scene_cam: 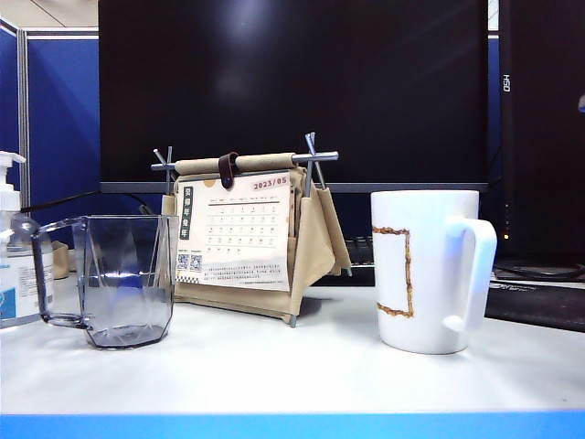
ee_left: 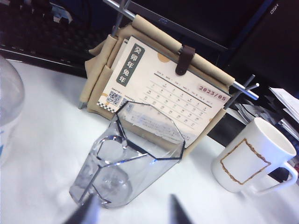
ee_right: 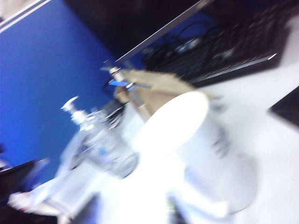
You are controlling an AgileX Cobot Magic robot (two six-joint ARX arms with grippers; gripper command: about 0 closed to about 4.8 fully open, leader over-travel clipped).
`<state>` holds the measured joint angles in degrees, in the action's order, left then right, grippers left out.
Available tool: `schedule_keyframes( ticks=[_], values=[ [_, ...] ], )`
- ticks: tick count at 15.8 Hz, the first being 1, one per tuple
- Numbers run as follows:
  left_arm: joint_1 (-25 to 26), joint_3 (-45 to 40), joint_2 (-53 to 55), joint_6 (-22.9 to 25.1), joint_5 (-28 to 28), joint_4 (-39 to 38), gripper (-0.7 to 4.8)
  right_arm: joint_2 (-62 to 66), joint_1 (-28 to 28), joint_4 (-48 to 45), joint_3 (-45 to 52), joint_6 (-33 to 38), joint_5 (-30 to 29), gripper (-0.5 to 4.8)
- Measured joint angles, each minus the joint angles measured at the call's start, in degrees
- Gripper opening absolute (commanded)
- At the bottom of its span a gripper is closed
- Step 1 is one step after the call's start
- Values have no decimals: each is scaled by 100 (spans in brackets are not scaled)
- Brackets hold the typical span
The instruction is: Swap the positions of the transparent plastic cup and the white ceramic cup.
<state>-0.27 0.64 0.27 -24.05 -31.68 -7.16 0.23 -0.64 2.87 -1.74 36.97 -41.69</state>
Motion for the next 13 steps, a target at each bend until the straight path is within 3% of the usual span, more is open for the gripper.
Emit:
schedule_keyframes(
  ticks=[4, 10, 13],
  values=[
    [0, 0, 0, 0, -35, -15, 200, 0, 0, -2, 0, 643, -883, 200],
    [0, 168, 17, -437, 87, -579, 202, 0, 0, -48, 0, 739, -914, 200],
    [0, 254, 20, -907, 79, -883, 202, 0, 0, -48, -2, 761, -914, 200]
  ],
)
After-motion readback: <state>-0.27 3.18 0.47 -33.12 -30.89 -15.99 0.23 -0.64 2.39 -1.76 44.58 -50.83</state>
